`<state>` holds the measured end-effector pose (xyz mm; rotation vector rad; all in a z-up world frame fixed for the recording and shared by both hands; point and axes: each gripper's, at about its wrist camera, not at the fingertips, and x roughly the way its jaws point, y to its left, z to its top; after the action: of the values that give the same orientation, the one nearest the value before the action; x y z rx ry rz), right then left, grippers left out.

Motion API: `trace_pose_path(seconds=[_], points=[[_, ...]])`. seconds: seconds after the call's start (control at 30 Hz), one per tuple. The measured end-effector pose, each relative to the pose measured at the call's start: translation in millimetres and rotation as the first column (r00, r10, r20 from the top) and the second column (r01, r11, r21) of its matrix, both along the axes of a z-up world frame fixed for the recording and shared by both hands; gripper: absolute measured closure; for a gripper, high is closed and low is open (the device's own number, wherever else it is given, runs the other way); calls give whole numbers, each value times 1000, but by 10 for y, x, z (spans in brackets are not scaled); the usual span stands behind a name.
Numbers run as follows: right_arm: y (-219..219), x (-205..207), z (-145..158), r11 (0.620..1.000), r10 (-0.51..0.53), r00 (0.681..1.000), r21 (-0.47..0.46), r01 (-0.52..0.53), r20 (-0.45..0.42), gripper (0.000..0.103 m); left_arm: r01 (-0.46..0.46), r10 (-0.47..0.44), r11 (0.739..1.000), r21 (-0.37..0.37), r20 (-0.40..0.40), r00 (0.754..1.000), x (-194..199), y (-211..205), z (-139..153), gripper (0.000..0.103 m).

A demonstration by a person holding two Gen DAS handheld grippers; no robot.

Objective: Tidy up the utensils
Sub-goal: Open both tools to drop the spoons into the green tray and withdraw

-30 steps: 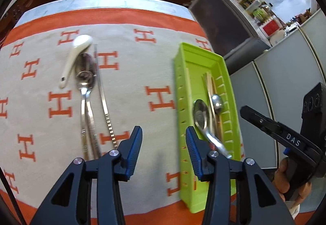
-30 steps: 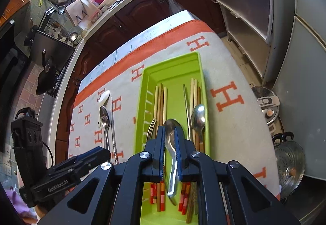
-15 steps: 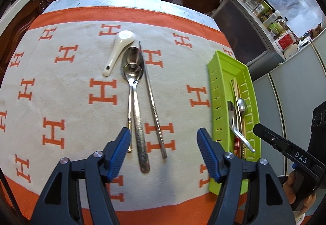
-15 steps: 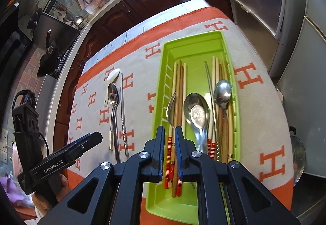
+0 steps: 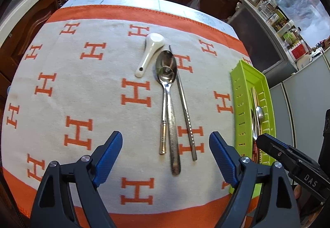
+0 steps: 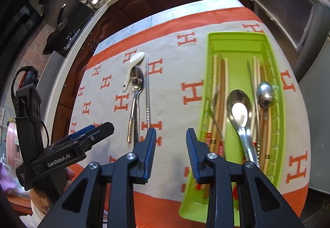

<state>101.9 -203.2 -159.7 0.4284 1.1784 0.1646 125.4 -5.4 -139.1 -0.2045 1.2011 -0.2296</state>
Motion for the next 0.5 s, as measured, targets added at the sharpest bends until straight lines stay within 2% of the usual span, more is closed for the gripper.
trace_pose_path(seconds=[0.27, 0.4, 0.5], points=[[426, 323, 28, 997, 71, 997, -25, -72, -35, 67, -17, 15, 999, 38, 52, 999, 41, 347, 134, 18], [568, 562, 46, 995, 82, 996, -56, -84, -45, 67, -35, 27, 996, 84, 95, 995, 139, 598, 258, 18], [680, 726, 75, 990, 108, 993, -85, -112, -47, 67, -35, 27, 996, 81, 100, 995, 262, 751, 321, 18]])
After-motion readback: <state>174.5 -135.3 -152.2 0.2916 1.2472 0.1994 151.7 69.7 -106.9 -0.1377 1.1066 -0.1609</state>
